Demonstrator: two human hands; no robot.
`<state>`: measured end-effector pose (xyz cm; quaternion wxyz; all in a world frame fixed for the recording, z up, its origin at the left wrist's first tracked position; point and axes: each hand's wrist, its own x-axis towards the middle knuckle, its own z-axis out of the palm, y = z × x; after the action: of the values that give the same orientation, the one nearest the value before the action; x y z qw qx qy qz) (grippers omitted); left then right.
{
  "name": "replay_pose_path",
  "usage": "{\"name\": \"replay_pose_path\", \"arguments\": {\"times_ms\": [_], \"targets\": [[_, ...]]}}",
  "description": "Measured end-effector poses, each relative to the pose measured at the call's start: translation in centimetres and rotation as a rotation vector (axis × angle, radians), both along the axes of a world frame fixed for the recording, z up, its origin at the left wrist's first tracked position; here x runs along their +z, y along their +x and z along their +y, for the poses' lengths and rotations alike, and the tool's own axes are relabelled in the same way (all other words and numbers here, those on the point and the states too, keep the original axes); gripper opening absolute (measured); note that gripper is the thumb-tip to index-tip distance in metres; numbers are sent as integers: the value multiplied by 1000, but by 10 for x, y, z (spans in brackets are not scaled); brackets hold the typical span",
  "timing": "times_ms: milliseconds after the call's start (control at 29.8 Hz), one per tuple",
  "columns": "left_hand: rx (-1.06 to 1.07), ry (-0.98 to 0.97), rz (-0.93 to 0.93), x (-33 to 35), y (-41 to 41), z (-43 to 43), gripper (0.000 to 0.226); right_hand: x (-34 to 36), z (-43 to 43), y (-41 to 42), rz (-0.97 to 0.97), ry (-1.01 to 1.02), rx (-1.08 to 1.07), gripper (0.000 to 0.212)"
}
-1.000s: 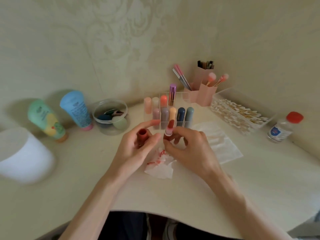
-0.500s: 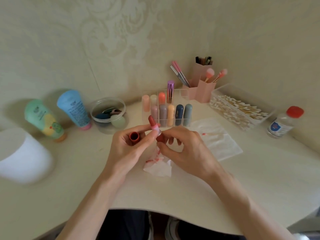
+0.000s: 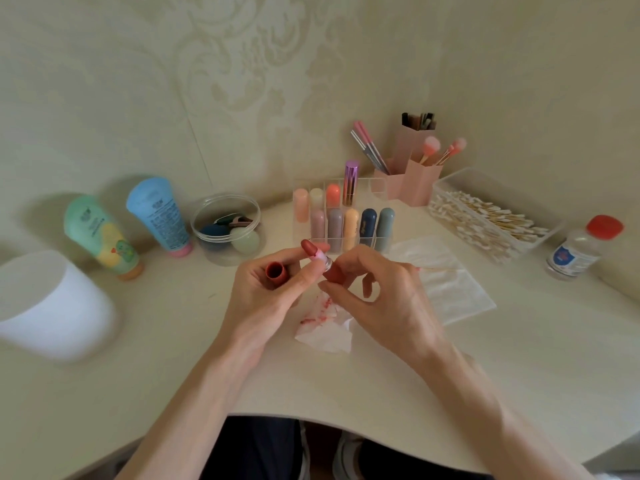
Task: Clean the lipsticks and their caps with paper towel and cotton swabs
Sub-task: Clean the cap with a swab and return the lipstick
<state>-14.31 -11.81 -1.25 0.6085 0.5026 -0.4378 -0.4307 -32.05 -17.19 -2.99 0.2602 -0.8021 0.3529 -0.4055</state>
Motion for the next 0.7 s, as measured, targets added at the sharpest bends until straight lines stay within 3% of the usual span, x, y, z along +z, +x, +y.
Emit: {"name": "replay_pose_path", "arguments": {"times_ms": [101,168,402,570,704], "targets": [[8,25,59,3,1,1,27,3,-1,2,-107,202,191,27],[-4,35,76,3,3,1,30,3,-2,3,-112,212,259,28],[29,43,71,-2,4,-1,32,3,1,4,-152,155,93,14],[40,41,33,-3,0,-3,17,-1,5,8,-190,-28,12,29],[46,44,-24,-3,0,-2,19,-3,6,7,-169,-64,-12,31]]}}
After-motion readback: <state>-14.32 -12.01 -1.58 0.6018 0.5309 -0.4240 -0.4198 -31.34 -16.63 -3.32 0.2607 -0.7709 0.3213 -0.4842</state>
